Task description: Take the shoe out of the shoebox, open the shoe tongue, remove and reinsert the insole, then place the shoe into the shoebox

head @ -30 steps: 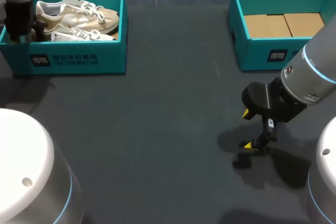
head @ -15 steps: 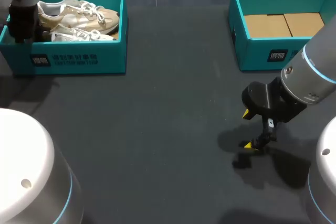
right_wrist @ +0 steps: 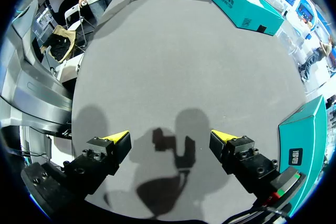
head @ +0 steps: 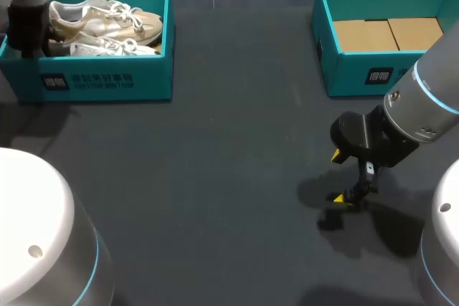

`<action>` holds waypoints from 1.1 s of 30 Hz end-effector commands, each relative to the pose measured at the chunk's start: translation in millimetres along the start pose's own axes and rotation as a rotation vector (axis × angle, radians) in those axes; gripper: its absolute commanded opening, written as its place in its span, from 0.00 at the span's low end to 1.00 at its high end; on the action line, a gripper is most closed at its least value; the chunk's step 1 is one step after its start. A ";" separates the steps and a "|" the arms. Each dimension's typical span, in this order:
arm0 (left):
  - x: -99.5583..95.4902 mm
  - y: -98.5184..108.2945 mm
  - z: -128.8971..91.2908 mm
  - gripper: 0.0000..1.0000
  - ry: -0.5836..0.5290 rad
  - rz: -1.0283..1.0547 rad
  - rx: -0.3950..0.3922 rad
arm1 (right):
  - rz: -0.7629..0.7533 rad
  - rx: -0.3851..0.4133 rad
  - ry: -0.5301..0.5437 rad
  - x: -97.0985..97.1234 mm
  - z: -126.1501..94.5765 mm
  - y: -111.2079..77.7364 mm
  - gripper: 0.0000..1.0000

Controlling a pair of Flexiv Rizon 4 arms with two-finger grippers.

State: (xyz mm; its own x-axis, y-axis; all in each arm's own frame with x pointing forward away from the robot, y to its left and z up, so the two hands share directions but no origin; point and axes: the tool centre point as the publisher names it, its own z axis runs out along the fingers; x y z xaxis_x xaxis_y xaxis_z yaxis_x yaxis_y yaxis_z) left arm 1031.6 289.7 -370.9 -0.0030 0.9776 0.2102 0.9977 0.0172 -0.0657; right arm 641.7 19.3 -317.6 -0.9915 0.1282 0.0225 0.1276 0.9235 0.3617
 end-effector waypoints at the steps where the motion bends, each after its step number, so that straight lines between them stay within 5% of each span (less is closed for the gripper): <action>1: 4.9 1.9 -6.9 0.00 -0.003 -0.003 -0.001 | 0.000 0.001 -0.004 1.9 0.1 -0.5 1.00; 21: 23.4 17.0 -35.1 0.00 -0.020 -0.047 -0.021 | 0.000 0.001 -0.004 1.9 0.1 -0.5 1.00; 33: 31.4 17.2 -82.8 0.00 -0.058 -0.041 -0.034 | 0.000 0.001 -0.004 1.9 0.1 -0.5 1.00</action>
State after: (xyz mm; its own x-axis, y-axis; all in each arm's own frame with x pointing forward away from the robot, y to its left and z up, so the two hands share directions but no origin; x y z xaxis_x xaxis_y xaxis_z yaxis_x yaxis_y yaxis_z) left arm 1059.1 302.7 -300.3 -0.0481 0.9865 0.1567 0.9982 0.0530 -0.0273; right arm 641.7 19.3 -317.6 -0.9915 0.1282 0.0225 0.1276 0.9235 0.3617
